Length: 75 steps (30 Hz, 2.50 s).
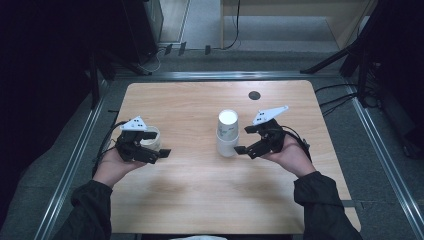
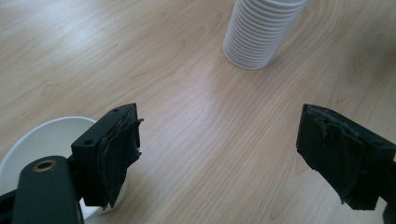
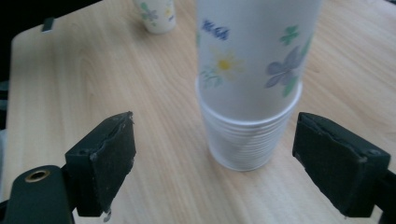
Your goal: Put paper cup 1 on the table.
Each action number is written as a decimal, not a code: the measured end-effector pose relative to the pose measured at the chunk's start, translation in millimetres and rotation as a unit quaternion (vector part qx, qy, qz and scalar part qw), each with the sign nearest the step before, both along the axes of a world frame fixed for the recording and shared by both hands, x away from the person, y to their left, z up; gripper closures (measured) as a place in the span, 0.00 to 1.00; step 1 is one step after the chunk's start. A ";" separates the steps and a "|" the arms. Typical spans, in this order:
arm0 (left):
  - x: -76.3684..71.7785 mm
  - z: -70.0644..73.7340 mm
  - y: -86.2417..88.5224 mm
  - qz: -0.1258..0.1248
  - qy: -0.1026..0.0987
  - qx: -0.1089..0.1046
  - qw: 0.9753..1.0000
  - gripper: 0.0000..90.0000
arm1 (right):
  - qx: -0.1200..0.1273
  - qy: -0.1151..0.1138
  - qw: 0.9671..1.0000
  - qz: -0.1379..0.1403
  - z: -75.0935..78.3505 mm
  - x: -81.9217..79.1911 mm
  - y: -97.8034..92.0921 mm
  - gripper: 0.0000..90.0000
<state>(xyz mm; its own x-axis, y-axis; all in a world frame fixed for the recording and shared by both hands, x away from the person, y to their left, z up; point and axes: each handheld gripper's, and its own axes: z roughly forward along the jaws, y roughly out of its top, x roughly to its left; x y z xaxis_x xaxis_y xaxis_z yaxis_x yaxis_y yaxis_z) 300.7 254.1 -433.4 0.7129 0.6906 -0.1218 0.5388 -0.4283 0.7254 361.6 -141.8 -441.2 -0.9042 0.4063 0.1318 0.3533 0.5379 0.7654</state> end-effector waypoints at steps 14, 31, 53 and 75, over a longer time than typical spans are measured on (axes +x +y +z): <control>-23.7 -12.7 -28.0 -0.042 0.018 -0.011 0.999 0.16 | -0.009 -0.024 1.000 0.014 16.1 26.1 18.2 0.17; -40.8 -19.5 -44.9 -0.066 0.024 -0.005 0.998 0.16 | -0.024 -0.033 0.999 0.032 27.2 44.6 54.2 0.32; -40.0 -21.6 -43.4 -0.069 0.030 -0.009 0.997 0.16 | -0.012 -0.038 0.999 0.016 50.0 39.2 45.8 0.36; -39.8 -19.2 -44.0 -0.074 0.020 -0.017 0.997 0.16 | 0.020 -0.091 0.996 0.003 103.0 11.2 32.3 0.37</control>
